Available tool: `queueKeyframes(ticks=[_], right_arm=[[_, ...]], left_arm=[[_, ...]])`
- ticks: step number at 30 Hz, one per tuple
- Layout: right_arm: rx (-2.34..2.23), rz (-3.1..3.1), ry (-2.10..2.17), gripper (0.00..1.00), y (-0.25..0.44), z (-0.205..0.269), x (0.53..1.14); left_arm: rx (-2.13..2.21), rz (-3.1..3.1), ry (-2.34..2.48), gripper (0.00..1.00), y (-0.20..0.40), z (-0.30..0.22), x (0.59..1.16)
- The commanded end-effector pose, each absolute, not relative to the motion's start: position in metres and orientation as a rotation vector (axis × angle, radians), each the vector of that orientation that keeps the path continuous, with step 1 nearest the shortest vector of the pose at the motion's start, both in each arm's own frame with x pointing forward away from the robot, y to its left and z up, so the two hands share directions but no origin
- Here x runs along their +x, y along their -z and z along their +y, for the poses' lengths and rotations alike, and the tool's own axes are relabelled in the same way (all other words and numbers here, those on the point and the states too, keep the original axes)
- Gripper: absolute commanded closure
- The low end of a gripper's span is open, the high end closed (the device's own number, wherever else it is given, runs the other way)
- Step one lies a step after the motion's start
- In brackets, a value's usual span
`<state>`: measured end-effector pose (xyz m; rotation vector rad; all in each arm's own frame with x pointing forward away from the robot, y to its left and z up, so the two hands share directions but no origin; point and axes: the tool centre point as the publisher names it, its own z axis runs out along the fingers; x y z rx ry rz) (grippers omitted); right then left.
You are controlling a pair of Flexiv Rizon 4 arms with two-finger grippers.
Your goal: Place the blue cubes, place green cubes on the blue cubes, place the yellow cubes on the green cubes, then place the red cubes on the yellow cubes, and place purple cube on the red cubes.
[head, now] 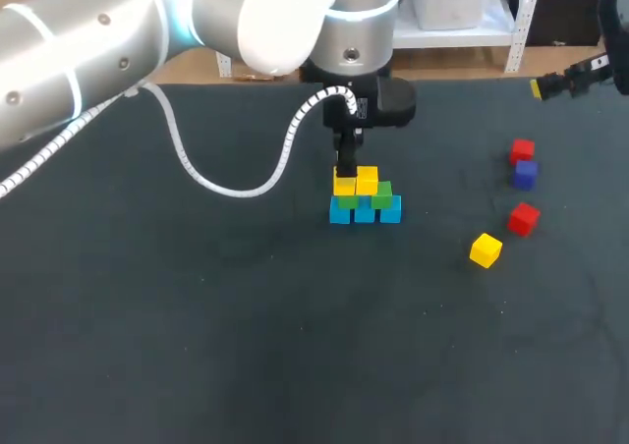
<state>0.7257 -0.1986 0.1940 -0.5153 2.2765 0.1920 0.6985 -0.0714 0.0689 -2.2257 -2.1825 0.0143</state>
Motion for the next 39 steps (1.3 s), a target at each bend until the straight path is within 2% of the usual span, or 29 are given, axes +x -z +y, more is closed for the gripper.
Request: queueKeyframes(ticks=[1,2,4,15,28,39], right_arm=[[-0.498,2.227,-0.193,0.0,-0.19,-0.197,0.725],[-0.498,2.227,-0.193,0.0,-0.19,-0.197,0.725],[-0.498,2.227,-0.193,0.0,-0.19,-0.197,0.725],[-0.498,2.227,-0.193,0.0,-0.19,-0.197,0.725],[-0.498,2.227,-0.193,0.0,-0.19,-0.197,0.725],[-0.498,2.227,-0.193,0.0,-0.19,-0.197,0.725]], left_arm=[[-2.227,-2.178,-0.013,0.36,-0.069,-0.069,0.698],[-2.227,-2.179,-0.012,0.27,-0.069,-0.069,0.698],[-2.225,-2.178,-0.014,0.0,-0.069,-0.069,0.698],[-2.187,-2.278,-0.01,0.0,-0.08,-0.06,0.701],[-2.077,-2.568,-0.09,0.0,-0.141,-0.006,0.699],[-1.937,-2.868,-0.074,0.0,-0.18,0.042,0.724]])
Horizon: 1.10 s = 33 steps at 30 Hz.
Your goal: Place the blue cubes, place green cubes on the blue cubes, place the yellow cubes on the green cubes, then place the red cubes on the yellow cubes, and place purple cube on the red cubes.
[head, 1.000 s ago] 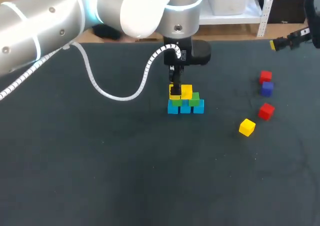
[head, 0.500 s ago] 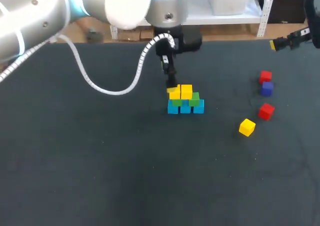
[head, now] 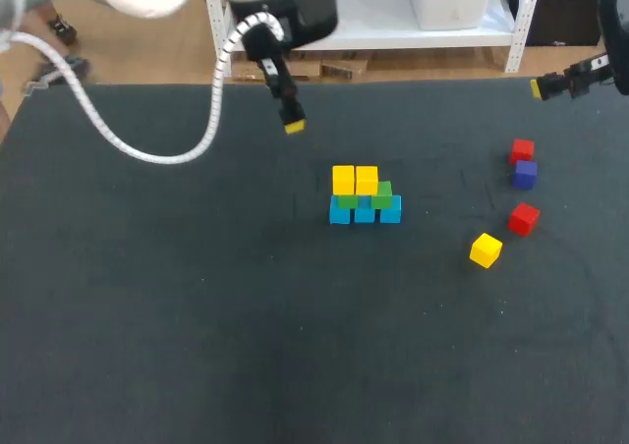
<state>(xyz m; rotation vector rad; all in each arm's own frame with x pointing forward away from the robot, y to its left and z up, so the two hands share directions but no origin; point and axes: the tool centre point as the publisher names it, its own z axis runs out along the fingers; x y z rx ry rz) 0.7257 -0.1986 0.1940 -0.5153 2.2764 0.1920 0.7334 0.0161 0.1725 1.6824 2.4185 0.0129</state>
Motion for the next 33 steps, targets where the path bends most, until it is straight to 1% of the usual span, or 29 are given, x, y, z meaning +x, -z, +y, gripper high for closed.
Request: queueKeyframes(ticks=[1,15,25,33], right_arm=[[-0.498,2.227,-0.193,0.0,-0.19,-0.197,0.725],[-0.498,2.227,-0.193,0.0,-0.19,-0.197,0.725],[-0.498,2.227,-0.193,0.0,-0.19,-0.197,0.725],[-0.498,2.227,-0.193,0.0,-0.19,-0.197,0.725]], left_arm=[[1.565,2.328,0.06,0.0,-0.184,0.045,0.724],[1.202,2.323,0.0,0.0,-0.217,0.103,0.744],[0.853,2.414,-0.06,0.0,-0.222,0.145,0.757],[0.634,2.416,-0.101,0.0,-0.228,0.168,0.754]])
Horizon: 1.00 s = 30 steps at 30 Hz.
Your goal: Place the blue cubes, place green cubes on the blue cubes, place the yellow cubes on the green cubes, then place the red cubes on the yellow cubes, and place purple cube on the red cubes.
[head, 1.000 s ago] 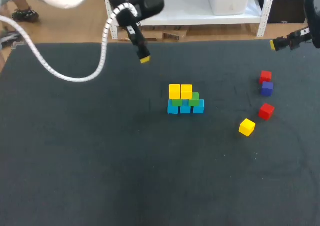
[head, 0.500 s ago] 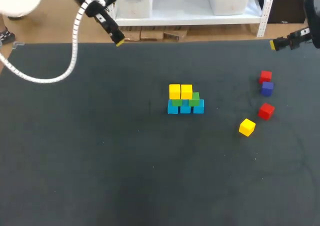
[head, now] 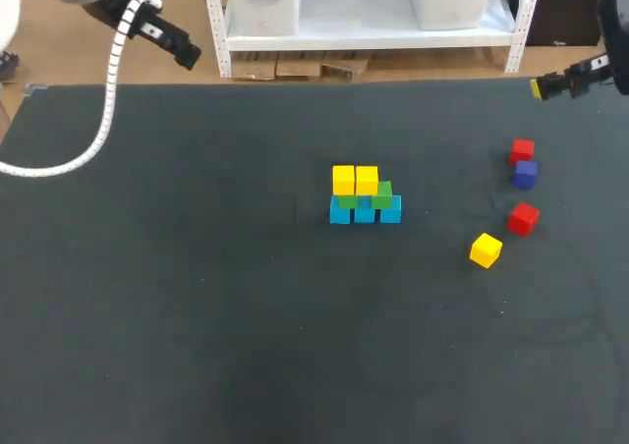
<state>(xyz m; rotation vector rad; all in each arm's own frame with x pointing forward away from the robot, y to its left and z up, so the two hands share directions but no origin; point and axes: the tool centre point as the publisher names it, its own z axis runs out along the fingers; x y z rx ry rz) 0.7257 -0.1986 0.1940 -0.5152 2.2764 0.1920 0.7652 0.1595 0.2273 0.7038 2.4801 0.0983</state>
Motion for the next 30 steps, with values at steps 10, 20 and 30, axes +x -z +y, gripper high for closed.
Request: queueKeyframes(ticks=[10,20,30], right_arm=[[-0.498,2.227,-0.193,0.0,-0.19,-0.197,0.725],[-0.498,2.227,-0.193,0.0,-0.19,-0.197,0.725],[-0.498,2.227,-0.193,0.0,-0.19,-0.197,0.725]], left_arm=[[0.447,2.428,-0.132,0.0,-0.226,0.188,0.754],[0.437,2.434,-0.101,0.0,-0.226,0.188,0.754],[0.437,2.434,-0.101,0.0,-0.226,0.188,0.754]])
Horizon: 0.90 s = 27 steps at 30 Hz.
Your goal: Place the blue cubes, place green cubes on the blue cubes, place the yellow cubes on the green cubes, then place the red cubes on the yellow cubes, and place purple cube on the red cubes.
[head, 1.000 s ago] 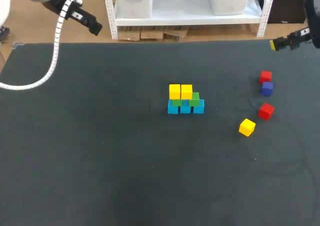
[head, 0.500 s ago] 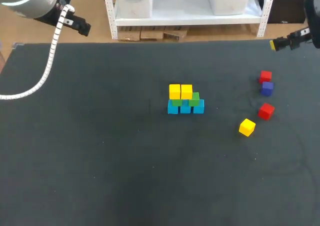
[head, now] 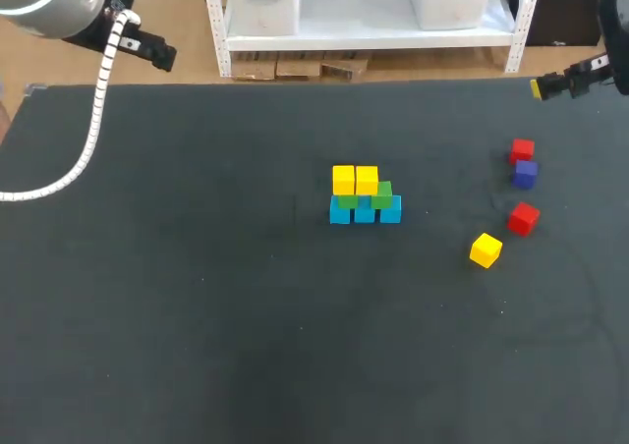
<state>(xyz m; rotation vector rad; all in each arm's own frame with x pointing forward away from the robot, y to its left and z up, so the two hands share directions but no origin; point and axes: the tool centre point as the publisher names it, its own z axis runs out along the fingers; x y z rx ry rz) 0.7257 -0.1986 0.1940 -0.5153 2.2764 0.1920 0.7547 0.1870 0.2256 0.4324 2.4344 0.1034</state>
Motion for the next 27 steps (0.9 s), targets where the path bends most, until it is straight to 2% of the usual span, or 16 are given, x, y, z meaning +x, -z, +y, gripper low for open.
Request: queueKeyframes(ticks=[1,11,16,27], right_arm=[[-0.498,2.227,-0.193,0.0,-0.19,-0.197,0.725],[-0.498,2.227,-0.193,0.0,-0.19,-0.197,0.725],[-0.593,2.28,-0.168,0.0,-0.182,-0.18,0.724],[-0.857,2.365,-0.117,0.0,-0.139,-0.149,0.676]], left_arm=[[0.437,2.434,-0.101,0.0,-0.226,0.188,0.754],[0.437,2.434,-0.101,0.0,-0.226,0.188,0.754],[0.437,2.434,-0.101,0.0,-0.226,0.188,0.754],[0.437,2.434,-0.101,0.0,-0.226,0.188,0.754]])
